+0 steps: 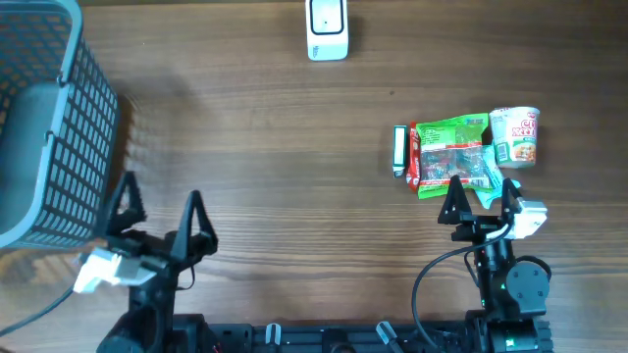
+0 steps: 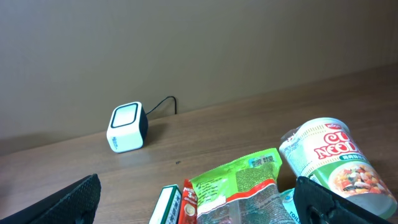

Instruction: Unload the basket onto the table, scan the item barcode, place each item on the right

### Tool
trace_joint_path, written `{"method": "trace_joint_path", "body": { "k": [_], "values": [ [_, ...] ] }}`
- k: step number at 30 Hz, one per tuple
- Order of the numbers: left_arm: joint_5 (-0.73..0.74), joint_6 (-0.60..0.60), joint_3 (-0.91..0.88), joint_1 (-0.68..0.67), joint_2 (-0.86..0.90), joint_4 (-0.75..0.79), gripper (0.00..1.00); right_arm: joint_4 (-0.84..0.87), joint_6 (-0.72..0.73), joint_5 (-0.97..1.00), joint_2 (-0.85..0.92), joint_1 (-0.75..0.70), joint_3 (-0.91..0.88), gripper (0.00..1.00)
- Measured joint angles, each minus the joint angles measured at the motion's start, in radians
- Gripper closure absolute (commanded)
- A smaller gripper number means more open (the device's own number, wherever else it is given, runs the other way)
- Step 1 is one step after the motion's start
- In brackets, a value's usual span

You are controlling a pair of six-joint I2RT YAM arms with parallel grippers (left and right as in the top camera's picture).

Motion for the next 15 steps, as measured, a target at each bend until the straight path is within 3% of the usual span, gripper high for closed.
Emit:
{"method": "trace_joint_path", "body": {
  "k": [9,15],
  "values": [
    [0.0,0.0,-0.148,0.0,0.0,-0.043,0.0,0.0,0.0,0.0,0.0,0.0,0.0,0.0],
    [-0.022,0.0,-0.169,0.0,0.0,-0.313,0.0,0.0,0.0,0.0,0.0,0.0,0.0,0.0]
  ]
}}
